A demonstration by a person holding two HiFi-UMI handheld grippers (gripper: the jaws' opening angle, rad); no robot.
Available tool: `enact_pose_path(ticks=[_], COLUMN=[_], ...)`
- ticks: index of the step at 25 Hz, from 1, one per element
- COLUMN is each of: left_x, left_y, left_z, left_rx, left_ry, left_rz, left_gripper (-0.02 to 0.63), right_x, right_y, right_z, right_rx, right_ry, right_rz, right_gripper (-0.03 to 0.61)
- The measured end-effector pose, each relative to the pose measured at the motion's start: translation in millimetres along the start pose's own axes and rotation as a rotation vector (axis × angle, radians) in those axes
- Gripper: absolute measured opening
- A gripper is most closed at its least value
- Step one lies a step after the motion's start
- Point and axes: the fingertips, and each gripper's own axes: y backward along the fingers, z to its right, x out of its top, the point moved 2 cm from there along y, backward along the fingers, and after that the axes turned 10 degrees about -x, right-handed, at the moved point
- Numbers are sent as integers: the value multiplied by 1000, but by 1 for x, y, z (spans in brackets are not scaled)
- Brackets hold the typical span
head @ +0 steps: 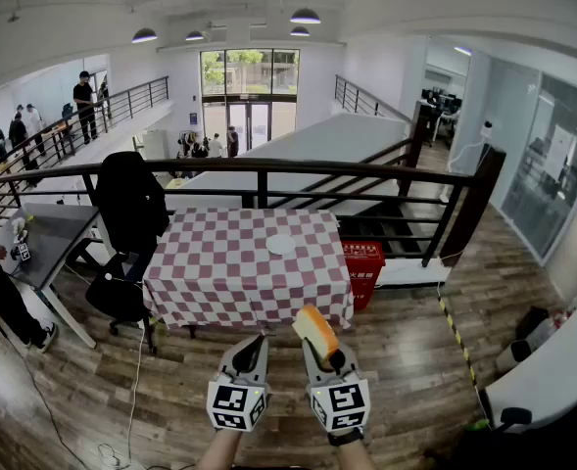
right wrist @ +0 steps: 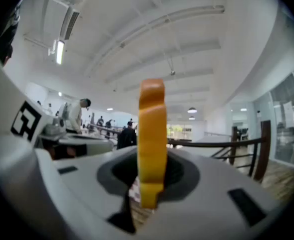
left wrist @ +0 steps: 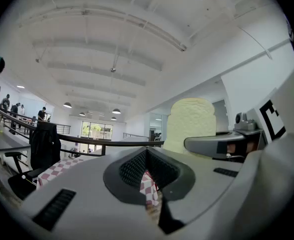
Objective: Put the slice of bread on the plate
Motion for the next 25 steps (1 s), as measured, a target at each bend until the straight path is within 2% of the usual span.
enact_pose_path(ticks=[5,8,12,18,25], left_x=[-24,-30,-54,-69,-56], left_y=[-3,-9,-30,-109,-206], left_z=[26,20,-7,-64,-158], left_rx=[-11,4,36,-31,-84], left_ry=[157,138,184,218,227], left_rz=[-17,-40,-67,-61,-65], left_gripper=[18,18,18,18,18], right_x=[-20,-22,-37,-70,-52], right_y=[9,-4,-30,-115,-251], right_z=[36,48,46,54,52], right_rx=[-28,-17,3,-17,-12], right_ry=[-82,-112,-108,-111,-107], right_rz=[-4,1,-15,-89,-109], right_gripper=[97,97,97,97,97])
